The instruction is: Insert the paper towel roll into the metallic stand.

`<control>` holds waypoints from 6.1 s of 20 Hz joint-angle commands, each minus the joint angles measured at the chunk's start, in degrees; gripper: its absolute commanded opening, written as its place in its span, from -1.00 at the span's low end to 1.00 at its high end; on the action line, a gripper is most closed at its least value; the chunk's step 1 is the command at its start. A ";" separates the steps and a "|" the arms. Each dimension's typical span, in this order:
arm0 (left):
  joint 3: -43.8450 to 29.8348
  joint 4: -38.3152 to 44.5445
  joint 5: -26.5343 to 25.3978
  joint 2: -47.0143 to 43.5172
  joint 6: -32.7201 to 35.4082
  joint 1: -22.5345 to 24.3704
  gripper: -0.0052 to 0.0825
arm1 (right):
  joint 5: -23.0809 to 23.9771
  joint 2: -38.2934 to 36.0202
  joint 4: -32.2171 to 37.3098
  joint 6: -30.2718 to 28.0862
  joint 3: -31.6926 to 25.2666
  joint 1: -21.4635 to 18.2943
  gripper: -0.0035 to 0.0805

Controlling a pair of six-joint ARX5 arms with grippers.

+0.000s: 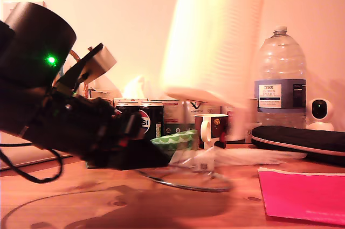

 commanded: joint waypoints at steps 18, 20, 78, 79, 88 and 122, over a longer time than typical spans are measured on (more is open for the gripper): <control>-0.66 -29.48 -8.28 -28.50 0.07 0.07 -0.93 | -6.27 0.96 0.26 3.08 -0.17 6.38 -0.94; -0.66 -30.29 -8.90 -29.90 0.07 0.07 -0.93 | -7.39 0.96 0.17 2.99 -0.17 6.38 -0.94; -0.66 -32.68 -9.57 -39.17 6.54 4.94 -0.93 | -12.57 -0.24 10.91 -4.55 -1.09 -12.74 -0.94; -0.66 -32.11 -7.61 -39.12 6.51 6.91 -0.93 | -14.08 -0.57 11.63 -4.79 -1.51 -13.86 -0.94; -0.66 -29.29 5.46 -39.08 6.12 23.32 -0.93 | -13.84 -15.96 37.83 -5.11 -34.88 -17.88 -0.94; -5.11 -47.89 1.44 -68.26 0.85 22.67 -0.93 | -24.41 -79.45 65.42 -0.02 -98.92 -38.60 -0.94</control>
